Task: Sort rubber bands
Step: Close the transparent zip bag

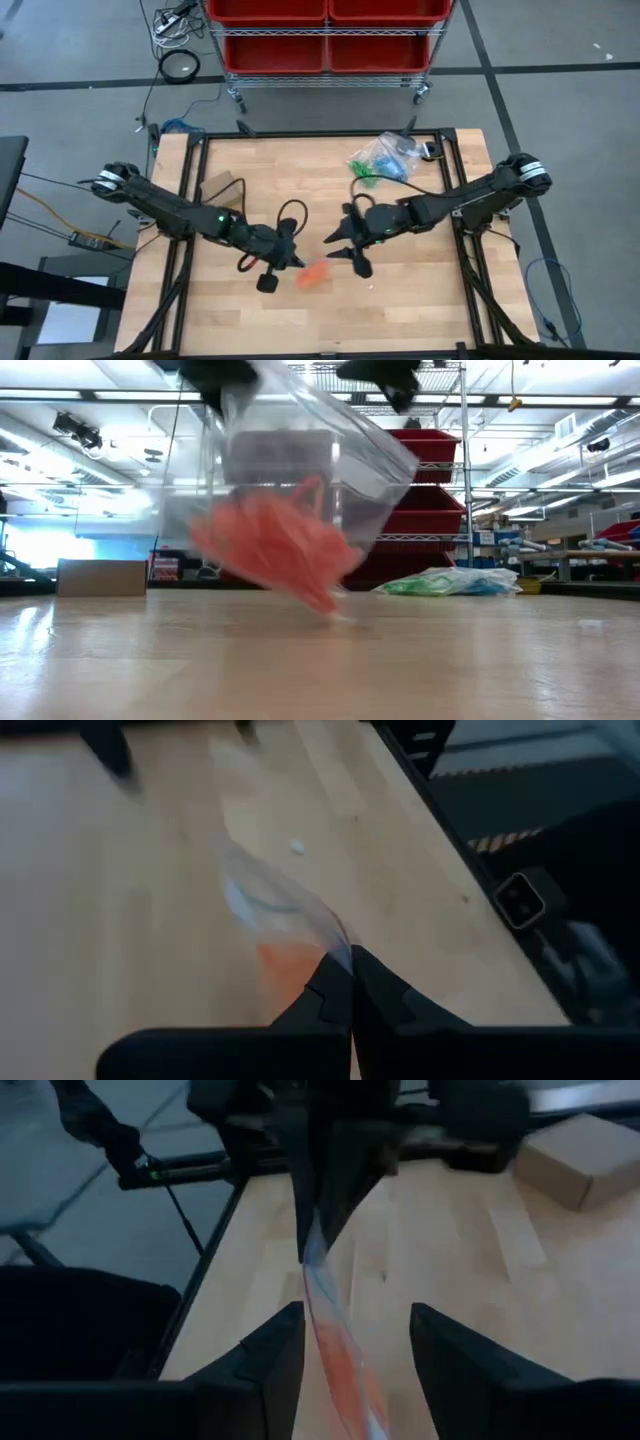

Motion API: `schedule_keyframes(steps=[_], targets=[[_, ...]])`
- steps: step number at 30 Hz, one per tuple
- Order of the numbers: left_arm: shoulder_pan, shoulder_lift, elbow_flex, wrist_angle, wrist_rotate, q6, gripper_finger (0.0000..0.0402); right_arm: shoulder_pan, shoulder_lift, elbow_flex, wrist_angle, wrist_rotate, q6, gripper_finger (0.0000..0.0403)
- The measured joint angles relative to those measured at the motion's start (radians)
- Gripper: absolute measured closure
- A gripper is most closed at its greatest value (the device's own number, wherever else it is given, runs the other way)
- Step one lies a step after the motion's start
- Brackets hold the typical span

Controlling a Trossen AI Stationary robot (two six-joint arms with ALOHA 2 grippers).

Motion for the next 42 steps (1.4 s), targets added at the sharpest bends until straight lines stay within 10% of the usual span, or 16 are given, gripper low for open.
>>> schedule_keyframes(steps=[6,17,42], targets=[[0.012,0.0,0.215,-0.261,-0.038,0.072,0.0401,-0.02,0.155,0.246,-0.292,0.006,-0.096,0.0238],[0.019,0.0,0.309,-0.525,0.025,0.057,0.0401,-0.028,0.242,0.408,-0.318,0.001,-0.182,0.0243],[0.038,0.006,0.309,-0.466,0.024,0.063,0.0401,-0.053,0.304,0.408,-0.16,-0.117,-0.155,0.0283]])
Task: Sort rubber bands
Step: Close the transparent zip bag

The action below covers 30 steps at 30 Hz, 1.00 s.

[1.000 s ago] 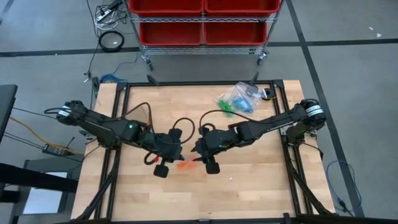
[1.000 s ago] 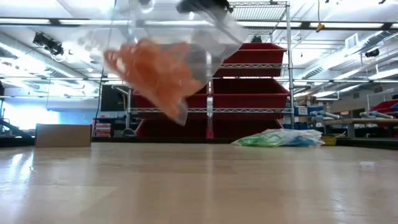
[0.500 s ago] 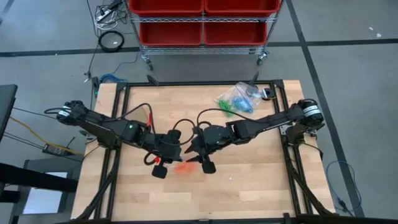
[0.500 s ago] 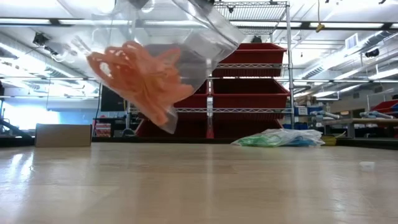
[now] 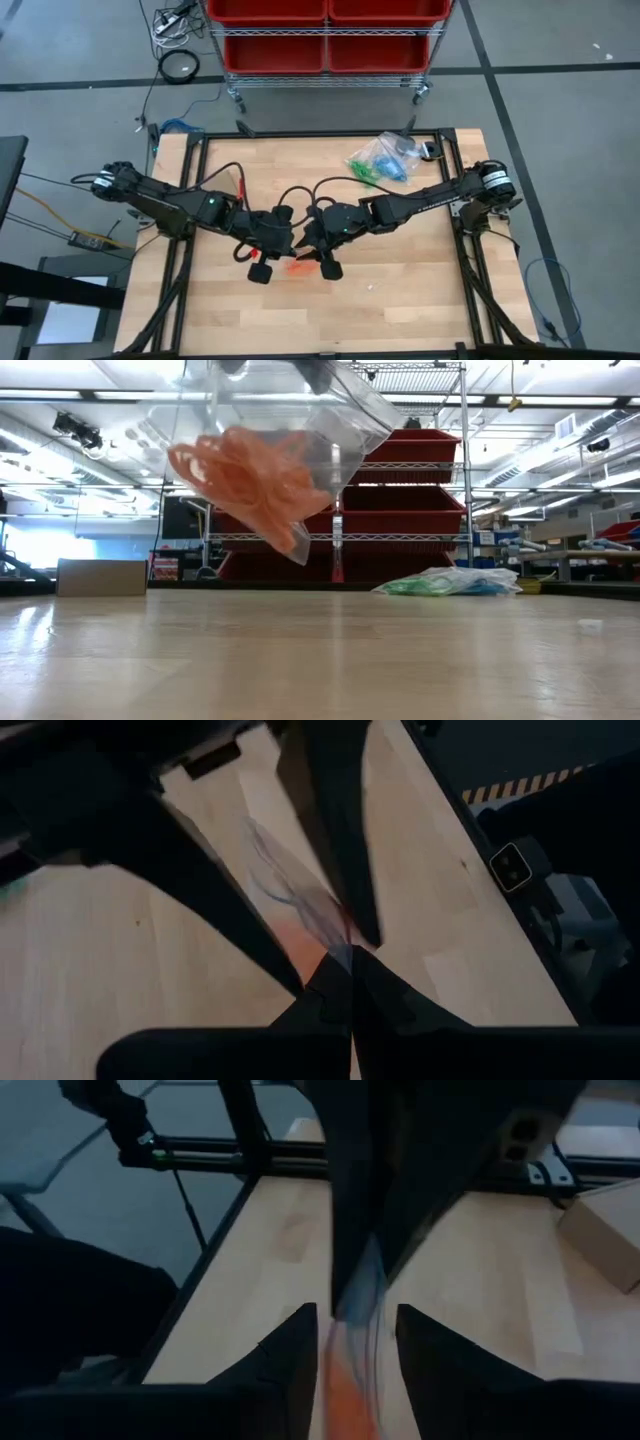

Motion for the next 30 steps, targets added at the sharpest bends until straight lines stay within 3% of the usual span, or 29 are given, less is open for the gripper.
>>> schedule_keyframes(steps=[9,30], targets=[[0.0,0.0,0.0,-0.008,-0.002,0.004,0.0401,0.0,0.0,0.0,-0.025,-0.023,-0.056,0.0395],[-0.001,0.0,0.0,-0.145,-0.054,-0.009,0.0401,0.004,0.0,0.0,-0.438,0.014,0.016,0.0403]])
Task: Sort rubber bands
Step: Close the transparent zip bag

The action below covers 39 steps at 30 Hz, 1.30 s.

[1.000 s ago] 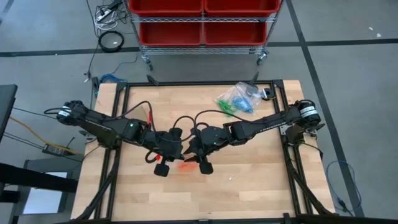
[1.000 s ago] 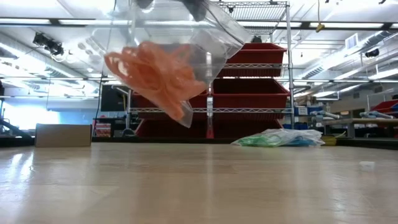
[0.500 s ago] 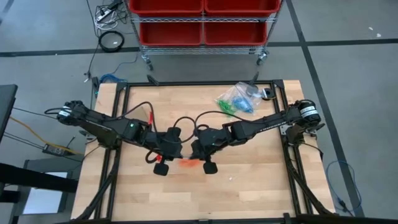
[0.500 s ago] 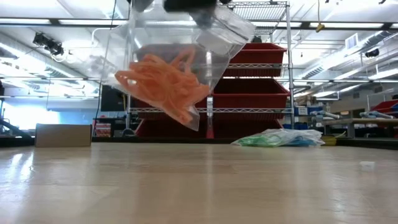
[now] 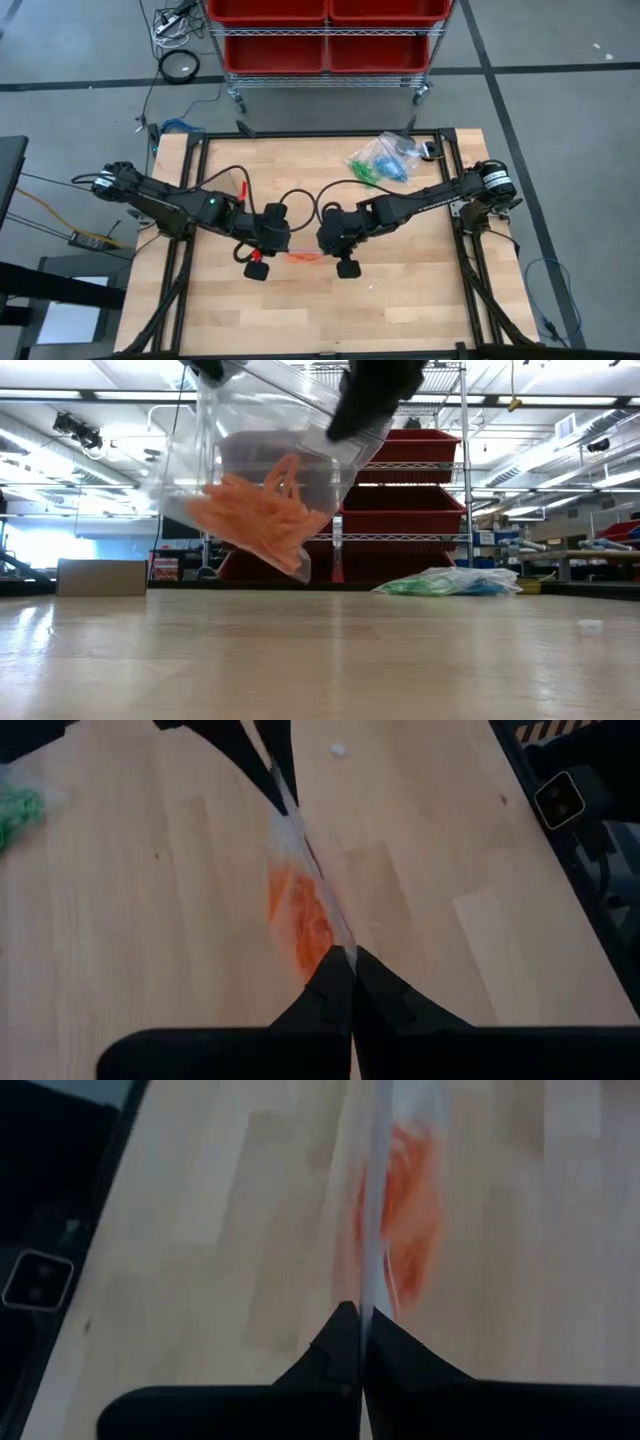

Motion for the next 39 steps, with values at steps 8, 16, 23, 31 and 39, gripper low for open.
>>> schedule_keyframes(steps=[8,16,23,31,39], targets=[[-0.001,0.0,0.0,-0.018,0.003,-0.015,0.0401,0.006,-0.002,0.0,-0.168,0.0,0.042,0.0403],[-0.001,0.0,0.0,-0.026,0.005,-0.015,0.0401,0.015,-0.037,-0.002,-0.19,-0.006,0.055,0.04],[-0.001,0.0,-0.001,-0.013,0.005,-0.015,0.0401,0.016,-0.091,-0.002,-0.071,0.119,0.035,0.0339],[-0.001,0.0,-0.001,0.013,0.005,-0.015,0.0401,0.016,-0.08,0.0,0.201,0.136,0.005,0.0193],[-0.001,0.0,-0.001,0.047,0.016,-0.015,0.0401,0.002,-0.029,0.0,0.345,0.116,-0.018,0.0167]])
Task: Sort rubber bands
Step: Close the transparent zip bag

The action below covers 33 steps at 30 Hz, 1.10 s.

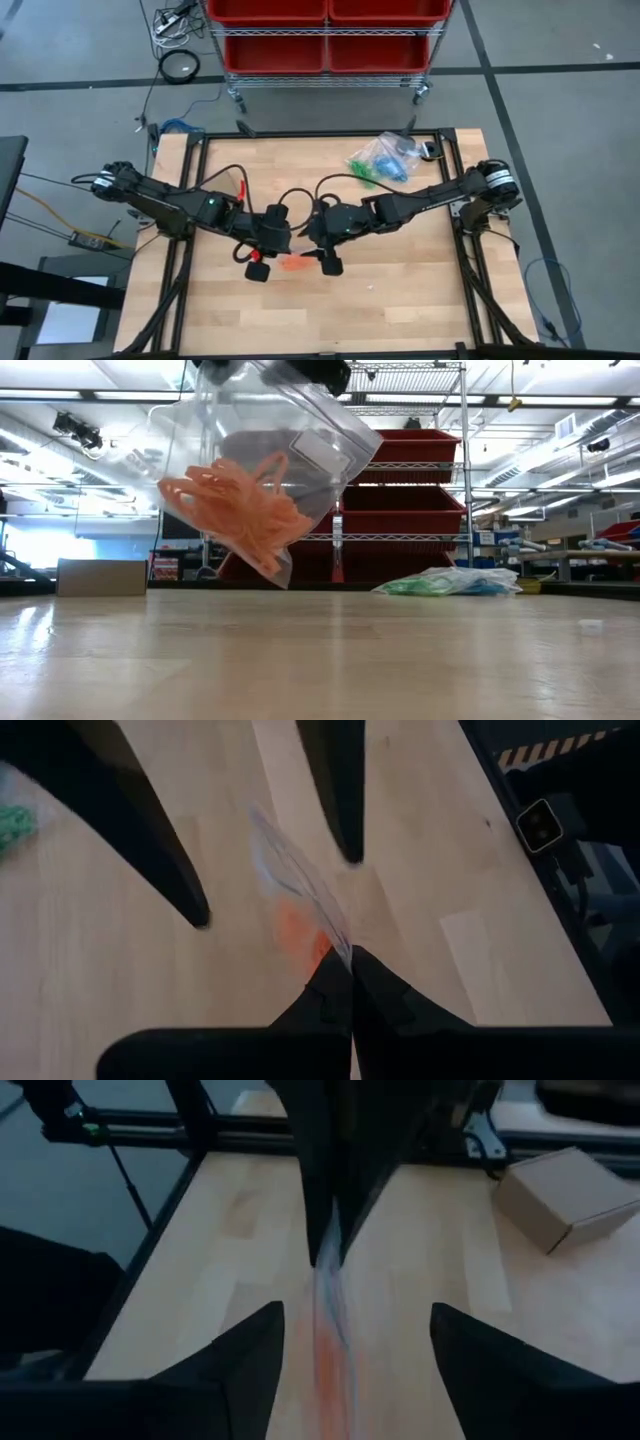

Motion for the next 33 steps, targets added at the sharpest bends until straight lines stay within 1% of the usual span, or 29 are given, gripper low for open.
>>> schedule_keyframes(steps=[6,15,18,21,25,26,33], targets=[[0.0,-0.001,0.0,0.034,0.0,0.002,0.0401,-0.01,0.04,-0.002,0.063,-0.07,0.006,0.0209],[0.0,-0.001,0.0,0.046,0.012,0.002,0.0401,-0.013,0.049,-0.001,0.068,-0.088,-0.011,0.0264],[0.0,-0.001,0.0,0.046,0.012,0.001,0.0401,-0.013,0.049,-0.001,0.063,-0.11,-0.017,0.0287],[0.0,-0.001,0.0,0.046,0.012,0.001,0.0401,-0.012,0.049,-0.001,0.052,-0.112,-0.025,0.0321],[0.0,-0.001,0.0,0.045,0.013,0.001,0.0401,-0.012,0.049,-0.001,0.043,-0.121,-0.057,0.0382],[0.0,-0.001,0.0,0.044,0.012,0.0,0.0401,-0.012,0.049,-0.001,0.037,-0.123,-0.065,0.0392],[0.0,-0.001,0.0,0.035,0.013,-0.002,0.04,-0.012,0.049,-0.001,0.027,-0.115,-0.085,0.0401]])
